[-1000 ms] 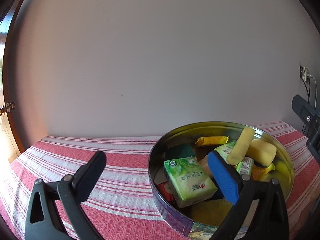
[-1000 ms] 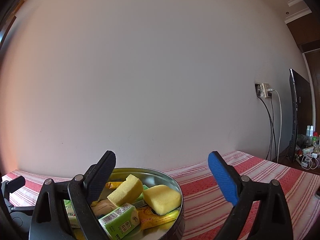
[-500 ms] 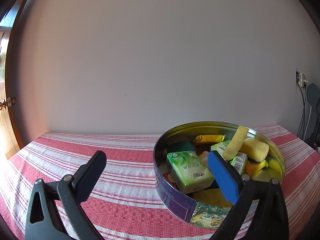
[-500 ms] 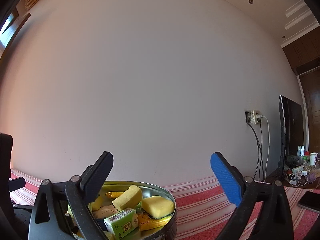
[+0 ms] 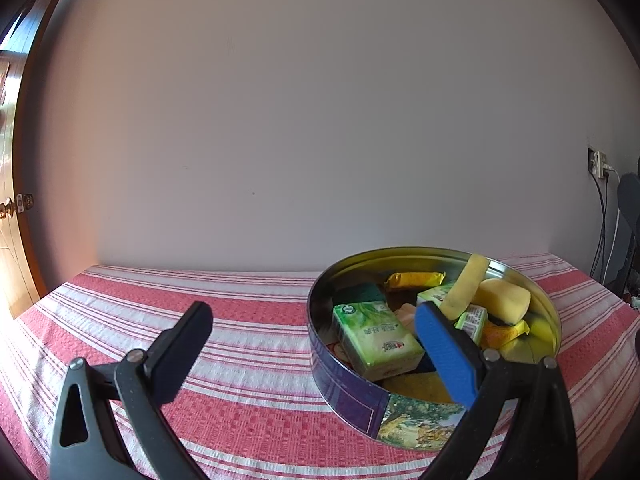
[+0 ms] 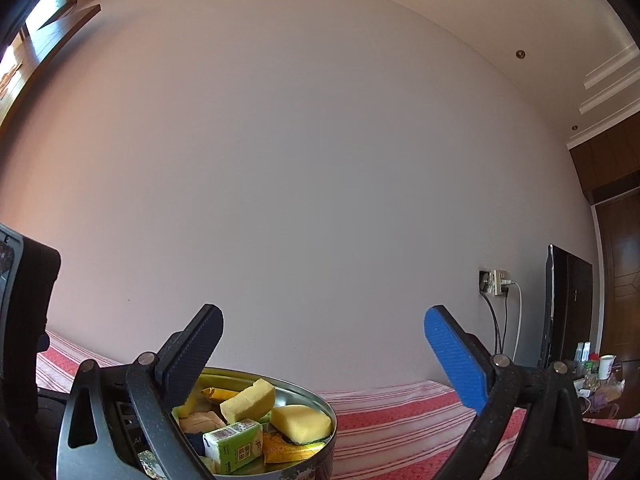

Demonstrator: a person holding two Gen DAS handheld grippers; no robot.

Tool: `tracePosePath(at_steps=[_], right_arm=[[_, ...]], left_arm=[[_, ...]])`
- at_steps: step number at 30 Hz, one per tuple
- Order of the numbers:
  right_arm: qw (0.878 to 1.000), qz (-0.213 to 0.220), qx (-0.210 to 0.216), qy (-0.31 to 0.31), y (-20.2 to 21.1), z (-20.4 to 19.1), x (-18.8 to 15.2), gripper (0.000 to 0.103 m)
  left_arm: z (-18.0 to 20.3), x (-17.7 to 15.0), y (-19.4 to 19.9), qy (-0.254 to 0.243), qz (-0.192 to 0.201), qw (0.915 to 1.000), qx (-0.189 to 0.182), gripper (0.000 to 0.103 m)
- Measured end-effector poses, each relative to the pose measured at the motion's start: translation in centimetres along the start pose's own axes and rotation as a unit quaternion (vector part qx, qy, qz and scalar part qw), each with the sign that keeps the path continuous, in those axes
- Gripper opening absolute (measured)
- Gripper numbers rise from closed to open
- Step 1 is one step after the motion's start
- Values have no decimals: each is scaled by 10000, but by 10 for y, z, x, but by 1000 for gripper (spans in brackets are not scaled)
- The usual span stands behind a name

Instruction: Organize objects

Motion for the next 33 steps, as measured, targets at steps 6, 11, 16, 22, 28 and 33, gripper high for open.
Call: tracePosePath(at_steps=[6, 11, 16, 22, 28, 33], right_arm=[[9982, -389, 88, -447, -16, 16, -10, 102], [9946, -788, 266, -620, -33, 18, -21, 102], [9921, -956, 346, -733, -36, 22, -29, 102], [9936, -862, 345, -638, -34, 21, -31, 102], [9936, -826, 283, -711, -32, 24, -27, 102], [9931, -844, 282, -764, -28, 19, -27, 102]], left_arm=[[6, 2, -1, -26, 64, 9999, 86, 103], [5, 2, -2, -8, 24, 10000, 95, 103], [8, 2, 4, -128, 58, 9999, 21, 103], [13, 1, 6, -195, 52, 9998, -35, 103], [12, 1, 5, -170, 39, 9998, -28, 103], [11, 0, 6, -190, 6, 9998, -42, 103]])
Point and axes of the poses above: each gripper's, at about its wrist camera, not at the fingertips, and y roughly against the way its jaws point, z to its right, x to its top, the point moved 8 cm from there along -y, roughly the way its jaws point, and after that the axes turned 11 degrees about x, right-handed, at the moved point
